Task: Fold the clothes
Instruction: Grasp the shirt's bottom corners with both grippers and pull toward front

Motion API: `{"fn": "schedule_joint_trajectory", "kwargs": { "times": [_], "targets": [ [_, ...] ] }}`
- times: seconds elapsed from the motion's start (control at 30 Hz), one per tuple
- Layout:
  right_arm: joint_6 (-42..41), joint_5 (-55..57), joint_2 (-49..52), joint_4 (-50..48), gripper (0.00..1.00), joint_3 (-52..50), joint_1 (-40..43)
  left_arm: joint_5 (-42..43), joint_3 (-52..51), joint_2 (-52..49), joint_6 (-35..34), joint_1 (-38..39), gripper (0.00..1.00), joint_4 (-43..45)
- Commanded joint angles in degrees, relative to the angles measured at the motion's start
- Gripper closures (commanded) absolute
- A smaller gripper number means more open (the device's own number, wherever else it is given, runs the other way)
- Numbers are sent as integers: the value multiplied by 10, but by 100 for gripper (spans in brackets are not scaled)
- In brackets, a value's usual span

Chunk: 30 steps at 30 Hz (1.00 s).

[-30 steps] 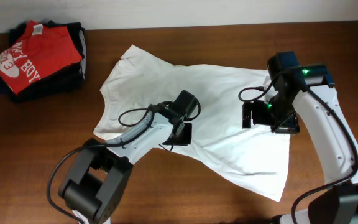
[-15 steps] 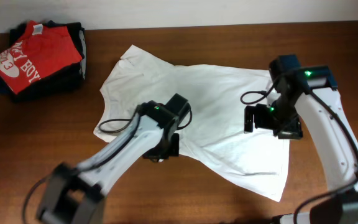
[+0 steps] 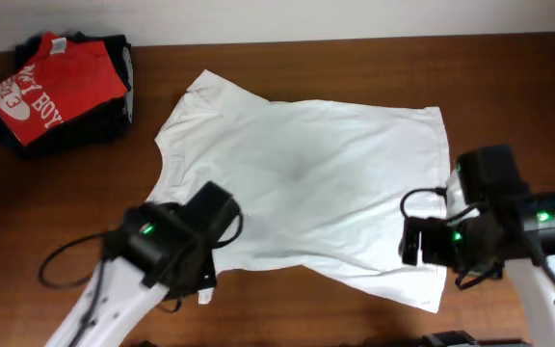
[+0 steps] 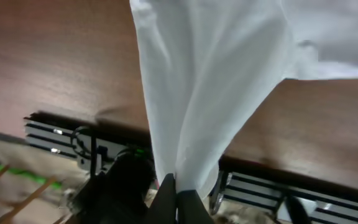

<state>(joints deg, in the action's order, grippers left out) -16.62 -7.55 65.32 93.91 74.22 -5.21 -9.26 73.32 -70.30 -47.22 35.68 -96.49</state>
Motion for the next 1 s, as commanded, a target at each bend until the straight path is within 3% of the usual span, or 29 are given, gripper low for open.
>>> {"fn": "schedule_joint_trajectory", "kwargs": {
  "times": [0.0,0.17,0.3,0.5,0.63,0.73,0.97],
  "targets": [
    [-63,7,-28,-31,1,-77,-4,6,5,80,-16,-7,100,-3],
    [-200,59,-76,-89,1,-156,0,28,4,186,-16,-7,100,-2],
    [-204,57,-80,-115,1,-197,36,39,-25,197,-16,-7,100,5],
    [-214,4,-80,-154,1,-238,158,39,-76,195,-16,-7,99,54],
    [-260,6,-80,-211,2,-322,162,39,-77,194,-16,-7,99,71],
    [-274,-2,-64,-281,13,-388,162,39,-77,194,-16,-7,99,71],
    [-292,-2,59,-400,20,-449,162,37,-77,194,-16,-7,99,73]
  ]
}}
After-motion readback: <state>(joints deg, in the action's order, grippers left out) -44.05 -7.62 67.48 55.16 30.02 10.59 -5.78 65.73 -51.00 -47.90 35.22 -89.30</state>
